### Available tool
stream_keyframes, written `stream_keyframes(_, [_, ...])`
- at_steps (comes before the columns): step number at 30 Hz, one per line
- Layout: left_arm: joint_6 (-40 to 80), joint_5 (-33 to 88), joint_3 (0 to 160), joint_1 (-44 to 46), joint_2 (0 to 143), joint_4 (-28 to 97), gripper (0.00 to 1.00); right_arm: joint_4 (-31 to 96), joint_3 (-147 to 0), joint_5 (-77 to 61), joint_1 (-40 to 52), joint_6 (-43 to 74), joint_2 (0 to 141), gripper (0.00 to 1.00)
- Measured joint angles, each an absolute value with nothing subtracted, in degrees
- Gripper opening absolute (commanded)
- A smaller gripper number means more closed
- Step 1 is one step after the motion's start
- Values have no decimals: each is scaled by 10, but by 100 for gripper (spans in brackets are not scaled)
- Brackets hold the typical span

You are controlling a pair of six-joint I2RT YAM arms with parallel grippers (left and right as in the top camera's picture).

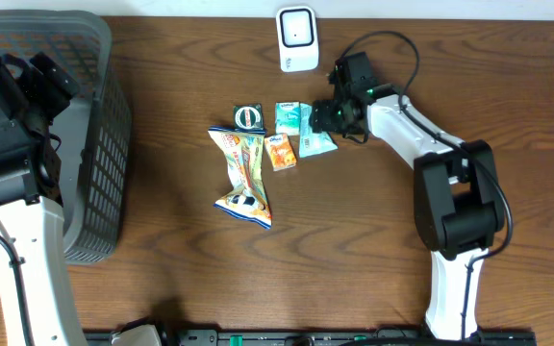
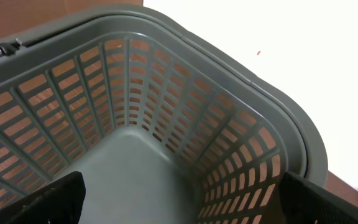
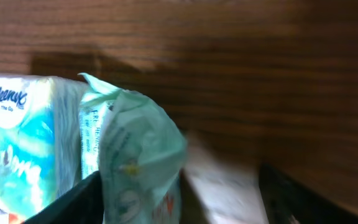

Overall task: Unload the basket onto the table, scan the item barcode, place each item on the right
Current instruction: 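Lower the right gripper onto the light-green tissue pack, then close the right gripper on the light-green pack and lift it toward the scanner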

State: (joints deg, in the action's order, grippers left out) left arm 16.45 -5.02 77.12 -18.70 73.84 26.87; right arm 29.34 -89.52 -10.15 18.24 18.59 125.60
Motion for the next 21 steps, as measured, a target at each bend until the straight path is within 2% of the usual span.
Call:
stream_keyframes(2, [164, -50, 771, -187, 738, 269, 98, 291, -898, -115, 182, 185, 1259, 56])
stream_keyframes(4, [164, -50, 771, -187, 738, 269, 98, 288, -899, -133, 182, 183, 1262, 41])
stream_keyframes(7, [164, -50, 771, -187, 738, 269, 98, 283, -900, -162, 182, 187, 1267, 34])
stream_keyframes(8, [164, -50, 771, -187, 738, 269, 98, 282, -900, -168, 182, 186, 1269, 26])
stream_keyframes(10, [164, -50, 771, -187, 738, 269, 98, 280, -900, -185, 182, 185, 1270, 1])
stream_keyframes(17, [164, -50, 771, -187, 738, 269, 98, 286, -900, -251, 172, 188, 1270, 1])
stream_keyframes(21, [164, -50, 771, -187, 738, 269, 98, 291, -895, -361, 130, 187, 1270, 1])
